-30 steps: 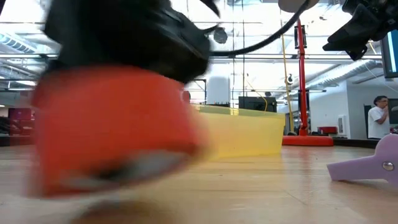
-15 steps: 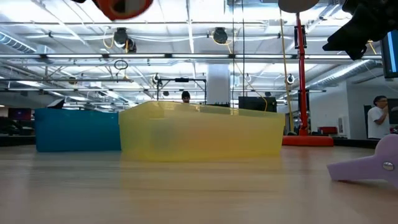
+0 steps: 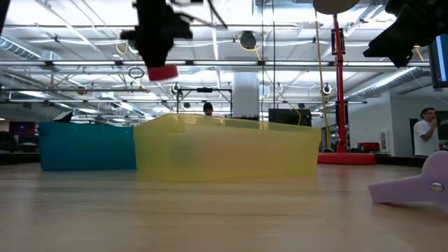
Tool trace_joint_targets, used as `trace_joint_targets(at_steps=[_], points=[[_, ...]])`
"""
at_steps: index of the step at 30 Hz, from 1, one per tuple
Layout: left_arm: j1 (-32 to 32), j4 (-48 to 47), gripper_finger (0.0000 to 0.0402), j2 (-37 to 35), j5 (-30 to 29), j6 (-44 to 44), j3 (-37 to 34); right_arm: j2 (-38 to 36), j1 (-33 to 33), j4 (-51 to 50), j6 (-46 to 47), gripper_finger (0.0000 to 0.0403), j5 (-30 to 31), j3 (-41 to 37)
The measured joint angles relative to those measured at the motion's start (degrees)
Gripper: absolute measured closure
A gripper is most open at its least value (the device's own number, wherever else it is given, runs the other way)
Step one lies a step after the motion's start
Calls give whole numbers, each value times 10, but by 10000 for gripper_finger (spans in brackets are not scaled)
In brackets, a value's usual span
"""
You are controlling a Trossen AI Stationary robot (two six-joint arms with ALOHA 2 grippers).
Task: Pick and place Stapler, Stapler remover, tape
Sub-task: Put the red tape into the blue bin
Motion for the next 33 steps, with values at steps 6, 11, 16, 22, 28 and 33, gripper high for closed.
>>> trace_joint_targets(at_steps=[6, 11, 16, 22, 28, 33], points=[[92, 10, 363, 47, 16, 128, 0, 0, 0, 0, 0, 303, 0, 0], [118, 58, 363, 64, 46, 191, -16, 0, 0, 0, 0, 303, 2, 0], [125, 115, 363, 61, 68, 212, -97, 0, 0, 0, 0, 303, 2, 0], [125, 192, 363, 60, 81, 221, -194, 0, 0, 0, 0, 303, 2, 0], [125, 258, 363, 59, 80, 222, -221, 0, 0, 0, 0, 303, 2, 0], [134, 284, 363, 59, 73, 257, -221, 0, 0, 0, 0, 303, 2, 0]])
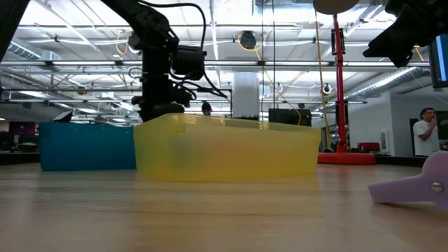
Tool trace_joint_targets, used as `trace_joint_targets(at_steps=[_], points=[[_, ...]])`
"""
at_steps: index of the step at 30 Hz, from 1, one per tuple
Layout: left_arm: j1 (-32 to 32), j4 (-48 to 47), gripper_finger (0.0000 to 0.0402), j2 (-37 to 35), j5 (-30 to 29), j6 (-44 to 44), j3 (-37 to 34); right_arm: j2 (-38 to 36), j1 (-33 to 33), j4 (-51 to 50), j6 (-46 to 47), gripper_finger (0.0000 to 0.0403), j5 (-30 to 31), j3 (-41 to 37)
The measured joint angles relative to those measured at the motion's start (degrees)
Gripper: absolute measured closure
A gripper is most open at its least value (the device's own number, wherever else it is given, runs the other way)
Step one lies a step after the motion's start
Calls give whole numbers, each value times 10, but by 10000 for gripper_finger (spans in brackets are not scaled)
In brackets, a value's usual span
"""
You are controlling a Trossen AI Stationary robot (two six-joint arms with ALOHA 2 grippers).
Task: Pick and place Stapler, Stapler remover, tape
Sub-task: Put the red tape into the blue bin
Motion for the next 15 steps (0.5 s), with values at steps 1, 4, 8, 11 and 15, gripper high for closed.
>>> trace_joint_targets(at_steps=[1, 4, 8, 11, 15], points=[[4, 1, 363, 1, -5, 6, 0, 0, 0, 0, 0, 303, 0, 0], [17, 4, 363, 5, -14, 20, 0, 0, 0, 0, 0, 303, 0, 0], [29, 27, 363, 5, -11, 29, -16, 0, 0, 0, 0, 303, 0, 0], [32, 33, 363, 5, -8, 24, -34, 0, 0, 0, 0, 303, 0, 0], [30, 48, 363, 5, -8, 13, -51, 0, 0, 0, 0, 303, 0, 0]])
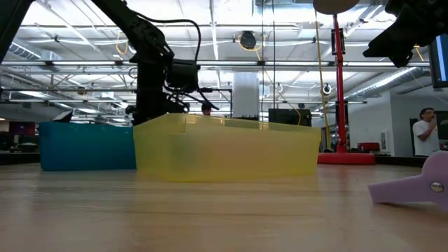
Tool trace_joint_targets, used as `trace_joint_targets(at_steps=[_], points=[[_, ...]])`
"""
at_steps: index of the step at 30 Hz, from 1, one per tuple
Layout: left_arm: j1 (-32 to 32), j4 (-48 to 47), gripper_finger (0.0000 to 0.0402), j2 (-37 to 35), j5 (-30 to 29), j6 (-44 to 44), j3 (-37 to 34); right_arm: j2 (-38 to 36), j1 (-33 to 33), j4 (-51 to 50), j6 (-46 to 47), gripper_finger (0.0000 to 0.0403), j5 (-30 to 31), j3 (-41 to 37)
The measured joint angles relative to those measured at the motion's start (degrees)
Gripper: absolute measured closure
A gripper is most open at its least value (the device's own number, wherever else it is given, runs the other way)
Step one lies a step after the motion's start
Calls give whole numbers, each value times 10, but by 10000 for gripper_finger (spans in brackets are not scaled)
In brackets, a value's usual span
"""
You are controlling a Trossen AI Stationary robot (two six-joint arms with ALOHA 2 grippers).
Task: Pick and place Stapler, Stapler remover, tape
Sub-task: Put the red tape into the blue bin, then put the blue tape into the blue bin
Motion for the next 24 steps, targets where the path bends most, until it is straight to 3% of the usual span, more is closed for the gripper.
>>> trace_joint_targets(at_steps=[8, 14, 24], points=[[0, 30, 358, 0, 1, 15, 0, 0, 0, 0, 0, 303, 0, 0], [7, 29, 297, 0, 2, 22, 0, 0, 0, 0, 0, 303, 0, 0], [7, 6, 254, -3, 22, 20, 0, 0, 0, 0, 0, 303, 0, 0]])
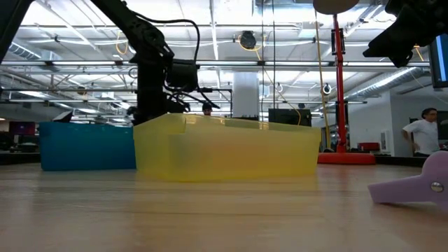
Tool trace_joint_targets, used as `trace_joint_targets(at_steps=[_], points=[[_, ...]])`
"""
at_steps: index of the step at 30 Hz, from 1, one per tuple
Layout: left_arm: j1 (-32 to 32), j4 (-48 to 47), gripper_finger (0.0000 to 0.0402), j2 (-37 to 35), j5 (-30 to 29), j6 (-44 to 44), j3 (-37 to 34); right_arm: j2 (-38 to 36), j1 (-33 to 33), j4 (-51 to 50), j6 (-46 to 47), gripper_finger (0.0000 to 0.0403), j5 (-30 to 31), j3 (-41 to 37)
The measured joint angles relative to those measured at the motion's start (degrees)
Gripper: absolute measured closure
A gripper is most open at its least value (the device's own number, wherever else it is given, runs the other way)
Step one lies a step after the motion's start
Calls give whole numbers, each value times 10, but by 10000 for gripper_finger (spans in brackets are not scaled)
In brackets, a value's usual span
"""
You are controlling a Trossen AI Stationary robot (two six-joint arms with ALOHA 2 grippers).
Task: Pick and place Stapler, Stapler remover, tape
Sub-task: Put the blue tape into the blue bin
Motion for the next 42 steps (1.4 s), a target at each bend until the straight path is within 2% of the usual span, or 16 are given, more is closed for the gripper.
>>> trace_joint_targets(at_steps=[5, 11, 17, 24, 26, 32, 34, 38, 42], points=[[0, -23, 244, -22, 55, -19, 6, 0, 0, 1, 0, 303, 0, 0], [-15, -28, 243, -94, 69, -47, 9, 0, 0, 5, 0, 303, -2, 0], [-63, -14, 243, -185, 73, -88, 9, 0, 0, 10, 63, 303, -3, 0], [-149, 27, 243, -264, 68, -156, 9, 1, 0, 33, 127, 303, -8, -3], [-179, 48, 243, -275, 68, -161, 10, 2, 0, 84, 122, 303, -40, -18], [-271, 103, 243, -281, 60, -181, 10, 32, 1, 300, 125, 303, -228, -96], [-301, 130, 243, -281, 46, -194, 10, 50, 5, 361, 147, 303, -271, -120], [-354, 154, 243, -279, 10, -235, 10, 89, 26, 441, 181, 303, -301, -150], [-405, 172, 243, -280, -42, -268, 10, 122, 54, 498, 181, 303, -303, -151]])
